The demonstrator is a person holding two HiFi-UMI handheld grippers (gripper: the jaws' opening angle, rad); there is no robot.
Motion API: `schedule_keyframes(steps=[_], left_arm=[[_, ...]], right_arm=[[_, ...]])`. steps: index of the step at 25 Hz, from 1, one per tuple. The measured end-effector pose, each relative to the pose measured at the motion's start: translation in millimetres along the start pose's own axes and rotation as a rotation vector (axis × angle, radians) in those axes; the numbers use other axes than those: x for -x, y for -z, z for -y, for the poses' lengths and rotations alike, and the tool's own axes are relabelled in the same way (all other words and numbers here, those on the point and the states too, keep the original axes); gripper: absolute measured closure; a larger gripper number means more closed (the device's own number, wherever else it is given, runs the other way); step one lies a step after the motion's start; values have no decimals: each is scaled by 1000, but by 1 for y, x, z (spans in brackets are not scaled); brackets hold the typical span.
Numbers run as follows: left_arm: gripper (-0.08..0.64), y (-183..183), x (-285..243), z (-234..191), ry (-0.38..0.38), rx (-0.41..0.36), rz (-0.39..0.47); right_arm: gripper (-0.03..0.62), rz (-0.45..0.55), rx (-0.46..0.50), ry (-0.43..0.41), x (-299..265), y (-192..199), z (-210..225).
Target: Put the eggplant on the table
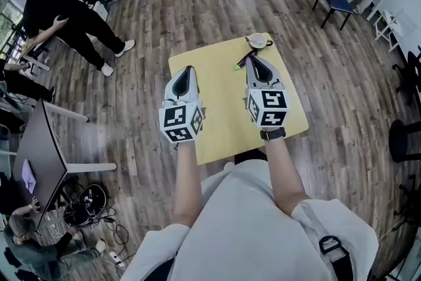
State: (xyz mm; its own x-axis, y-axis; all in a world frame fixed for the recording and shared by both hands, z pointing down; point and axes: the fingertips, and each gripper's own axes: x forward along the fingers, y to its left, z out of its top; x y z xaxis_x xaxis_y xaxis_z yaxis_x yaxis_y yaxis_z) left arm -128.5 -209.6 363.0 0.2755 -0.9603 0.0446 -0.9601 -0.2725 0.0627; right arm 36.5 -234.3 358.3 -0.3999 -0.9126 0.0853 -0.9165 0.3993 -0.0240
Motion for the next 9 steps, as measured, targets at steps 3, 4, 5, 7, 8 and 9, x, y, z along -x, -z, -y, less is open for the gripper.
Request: schedule_keyframes(steps=[3,4,5,7,8,9], left_arm=[[551,5,1,-1,-1,6,-6],[551,7,1,-2,-2,8,-9],[551,9,-1,-2,-2,10,-13],[551,15,-5,-3,-3,13,-22],[551,18,-7,-4,-3,14,-28],[551,21,-10,-4,-3,16,-34]], right_arm=[[574,-5,8,-8,0,3,-4],[574,-8,11,-10,-1,5,-5],[575,-12,14,-13,-2,7,-5],[575,-20,20,-21,-6,12,-5],[575,-24,23,-25,-7,14,-4],[575,-27,26,-29,-9,17,-3]])
